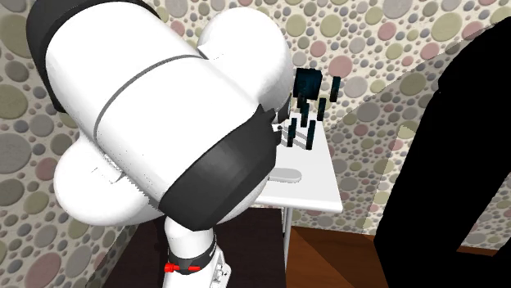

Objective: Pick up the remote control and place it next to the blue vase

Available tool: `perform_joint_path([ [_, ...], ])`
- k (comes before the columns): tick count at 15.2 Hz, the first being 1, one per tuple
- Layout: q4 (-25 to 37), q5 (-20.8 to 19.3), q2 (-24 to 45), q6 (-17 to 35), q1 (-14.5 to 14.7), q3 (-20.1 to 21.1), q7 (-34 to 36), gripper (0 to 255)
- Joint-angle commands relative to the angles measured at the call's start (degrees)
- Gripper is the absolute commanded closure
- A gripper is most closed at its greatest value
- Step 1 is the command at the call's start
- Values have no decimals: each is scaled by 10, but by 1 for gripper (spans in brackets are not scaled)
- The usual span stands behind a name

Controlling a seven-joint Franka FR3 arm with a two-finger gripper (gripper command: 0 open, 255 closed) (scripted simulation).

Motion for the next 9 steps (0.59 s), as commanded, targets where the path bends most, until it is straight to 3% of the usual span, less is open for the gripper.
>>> perform_joint_path([
  [1,-5,-9,9,15,0,-12,0,0],
  [8,-5,-9,9,15,0,-11,0,0],
  [9,-5,-9,9,15,0,-11,0,255],
])
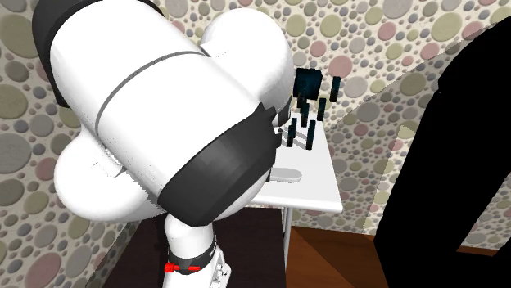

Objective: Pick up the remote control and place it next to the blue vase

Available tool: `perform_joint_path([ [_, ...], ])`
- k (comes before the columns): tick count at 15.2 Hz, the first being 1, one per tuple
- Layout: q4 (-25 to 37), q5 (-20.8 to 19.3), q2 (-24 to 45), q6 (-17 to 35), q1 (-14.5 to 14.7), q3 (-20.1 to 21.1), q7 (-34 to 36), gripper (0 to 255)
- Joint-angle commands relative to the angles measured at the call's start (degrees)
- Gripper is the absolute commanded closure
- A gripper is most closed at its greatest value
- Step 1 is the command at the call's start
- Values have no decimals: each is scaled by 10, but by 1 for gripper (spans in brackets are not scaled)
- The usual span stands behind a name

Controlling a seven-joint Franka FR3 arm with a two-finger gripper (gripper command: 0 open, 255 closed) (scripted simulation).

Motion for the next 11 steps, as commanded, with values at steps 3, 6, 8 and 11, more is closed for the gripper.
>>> perform_joint_path([
  [3,0,0,0,0,0,0,0,255],
  [6,0,0,0,0,0,0,0,255],
  [8,0,0,0,0,0,0,0,255],
  [11,7,10,-13,-20,-2,14,-2,255],
])
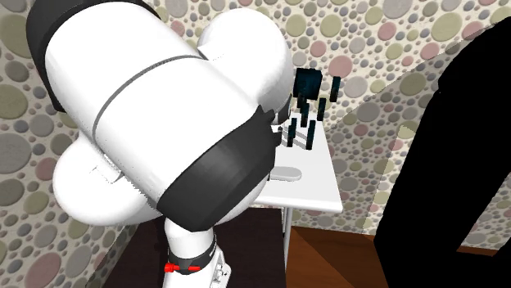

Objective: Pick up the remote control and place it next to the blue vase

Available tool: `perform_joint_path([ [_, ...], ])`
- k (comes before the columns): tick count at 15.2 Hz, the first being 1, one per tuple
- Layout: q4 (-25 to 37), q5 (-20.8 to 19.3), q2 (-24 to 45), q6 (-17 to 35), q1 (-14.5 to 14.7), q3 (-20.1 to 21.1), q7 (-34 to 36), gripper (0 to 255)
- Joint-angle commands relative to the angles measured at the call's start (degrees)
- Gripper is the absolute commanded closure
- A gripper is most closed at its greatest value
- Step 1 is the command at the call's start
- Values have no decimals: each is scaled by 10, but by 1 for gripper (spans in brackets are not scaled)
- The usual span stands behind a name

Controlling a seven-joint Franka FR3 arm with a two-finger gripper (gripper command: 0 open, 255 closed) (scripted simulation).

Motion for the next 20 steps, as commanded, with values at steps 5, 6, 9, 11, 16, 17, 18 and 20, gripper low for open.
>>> perform_joint_path([
  [5,25,30,-31,-56,-1,37,-5,255],
  [6,30,35,-35,-66,-1,43,-6,255],
  [9,45,50,-47,-92,0,61,-8,255],
  [11,55,59,-53,-109,1,72,-10,255],
  [16,84,81,-65,-149,5,97,-13,255],
  [17,90,85,-66,-157,6,102,-14,255],
  [18,96,90,-68,-165,7,106,-14,255],
  [20,108,98,-70,-180,9,115,-15,255],
])
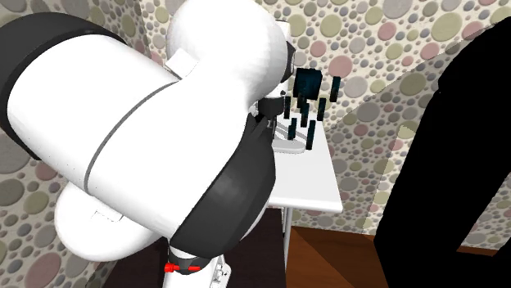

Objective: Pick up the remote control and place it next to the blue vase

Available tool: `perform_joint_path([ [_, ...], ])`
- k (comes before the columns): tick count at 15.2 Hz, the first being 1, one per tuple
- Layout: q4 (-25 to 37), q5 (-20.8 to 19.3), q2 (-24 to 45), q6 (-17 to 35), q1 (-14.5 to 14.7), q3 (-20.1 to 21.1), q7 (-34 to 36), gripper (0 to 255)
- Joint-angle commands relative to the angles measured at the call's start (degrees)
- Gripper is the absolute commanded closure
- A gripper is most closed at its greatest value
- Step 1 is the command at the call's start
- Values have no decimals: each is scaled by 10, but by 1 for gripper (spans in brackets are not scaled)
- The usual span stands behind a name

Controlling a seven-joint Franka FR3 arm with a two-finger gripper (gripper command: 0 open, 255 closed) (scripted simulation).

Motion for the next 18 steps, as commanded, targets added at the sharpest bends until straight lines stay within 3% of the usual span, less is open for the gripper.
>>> perform_joint_path([
  [1,13,9,-1,-14,3,10,0,255],
  [18,137,65,10,-129,23,70,-10,255],
])
